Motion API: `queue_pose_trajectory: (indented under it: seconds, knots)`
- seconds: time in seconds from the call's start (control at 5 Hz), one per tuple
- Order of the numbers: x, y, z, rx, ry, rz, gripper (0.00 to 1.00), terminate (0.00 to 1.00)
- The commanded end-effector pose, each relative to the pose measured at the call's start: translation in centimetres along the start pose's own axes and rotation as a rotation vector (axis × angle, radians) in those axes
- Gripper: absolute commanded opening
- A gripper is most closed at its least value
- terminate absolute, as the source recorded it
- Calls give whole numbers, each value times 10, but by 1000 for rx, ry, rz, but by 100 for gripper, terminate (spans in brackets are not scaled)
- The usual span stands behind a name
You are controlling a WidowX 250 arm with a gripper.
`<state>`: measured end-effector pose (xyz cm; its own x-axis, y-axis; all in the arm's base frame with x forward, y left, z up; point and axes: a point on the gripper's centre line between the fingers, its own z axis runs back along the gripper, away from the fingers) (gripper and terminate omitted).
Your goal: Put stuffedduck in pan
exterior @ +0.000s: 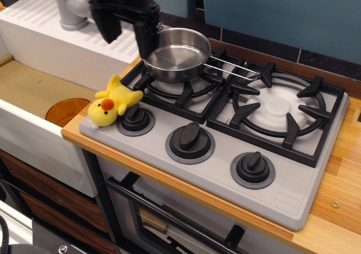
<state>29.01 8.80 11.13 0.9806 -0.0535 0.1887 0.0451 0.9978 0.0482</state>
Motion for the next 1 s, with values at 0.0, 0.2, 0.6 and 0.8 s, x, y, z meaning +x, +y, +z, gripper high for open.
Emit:
queue_pose_trajectory:
  seconds: [0.0,0.2,0.6,0.8]
  knots:
    - [-26,-2,2,70,-125,12,100,0]
    - [-36,0,-22,75,-173,1,100,0]
    - [-44,15,-51,60,-249,-20,100,0]
    - [-47,27,-55,81,-270,-24,100,0]
